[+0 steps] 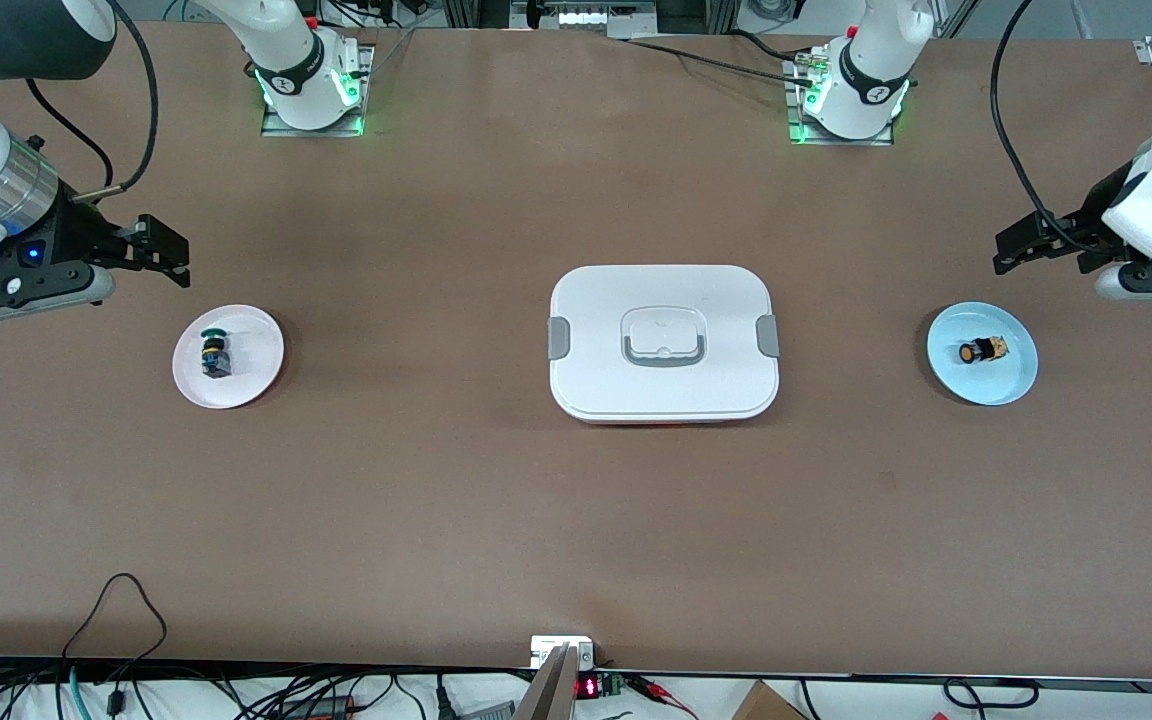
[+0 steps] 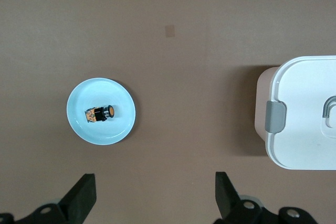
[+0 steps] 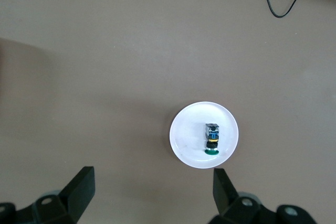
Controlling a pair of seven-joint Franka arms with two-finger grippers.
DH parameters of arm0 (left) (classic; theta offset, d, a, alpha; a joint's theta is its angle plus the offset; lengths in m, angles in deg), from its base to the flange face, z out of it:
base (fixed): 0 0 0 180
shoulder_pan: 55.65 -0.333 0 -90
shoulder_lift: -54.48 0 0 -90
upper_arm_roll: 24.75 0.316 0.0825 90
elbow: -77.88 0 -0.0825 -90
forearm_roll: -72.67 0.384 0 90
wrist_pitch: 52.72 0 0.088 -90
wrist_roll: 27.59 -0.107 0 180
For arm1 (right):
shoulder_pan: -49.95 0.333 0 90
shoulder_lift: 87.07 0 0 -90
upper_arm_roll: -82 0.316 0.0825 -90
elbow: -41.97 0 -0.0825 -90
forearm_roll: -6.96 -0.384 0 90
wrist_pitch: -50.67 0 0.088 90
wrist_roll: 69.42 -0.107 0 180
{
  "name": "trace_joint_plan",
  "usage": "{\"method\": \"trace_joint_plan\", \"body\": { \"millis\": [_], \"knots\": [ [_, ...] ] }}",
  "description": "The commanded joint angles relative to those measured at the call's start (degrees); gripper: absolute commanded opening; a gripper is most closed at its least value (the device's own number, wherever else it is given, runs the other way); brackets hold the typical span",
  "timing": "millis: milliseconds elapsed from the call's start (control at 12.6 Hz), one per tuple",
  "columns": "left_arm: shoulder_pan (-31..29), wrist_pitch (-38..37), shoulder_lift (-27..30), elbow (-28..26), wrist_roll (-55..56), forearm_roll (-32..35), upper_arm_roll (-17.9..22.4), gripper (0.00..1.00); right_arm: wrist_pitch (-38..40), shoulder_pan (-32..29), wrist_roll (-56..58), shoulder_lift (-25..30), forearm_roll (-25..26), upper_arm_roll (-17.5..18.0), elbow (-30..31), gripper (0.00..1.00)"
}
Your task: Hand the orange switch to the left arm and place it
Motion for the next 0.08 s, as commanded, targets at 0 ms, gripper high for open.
{"method": "trace_joint_plan", "body": {
  "millis": [0],
  "knots": [
    [0.52, -0.34, -0.14, 0.47, -1.37, -0.30, 0.48, 1.00, 0.32, -0.22, -0.67, -0.44, 0.13, 0.21, -1.19, 1.00]
  ]
}}
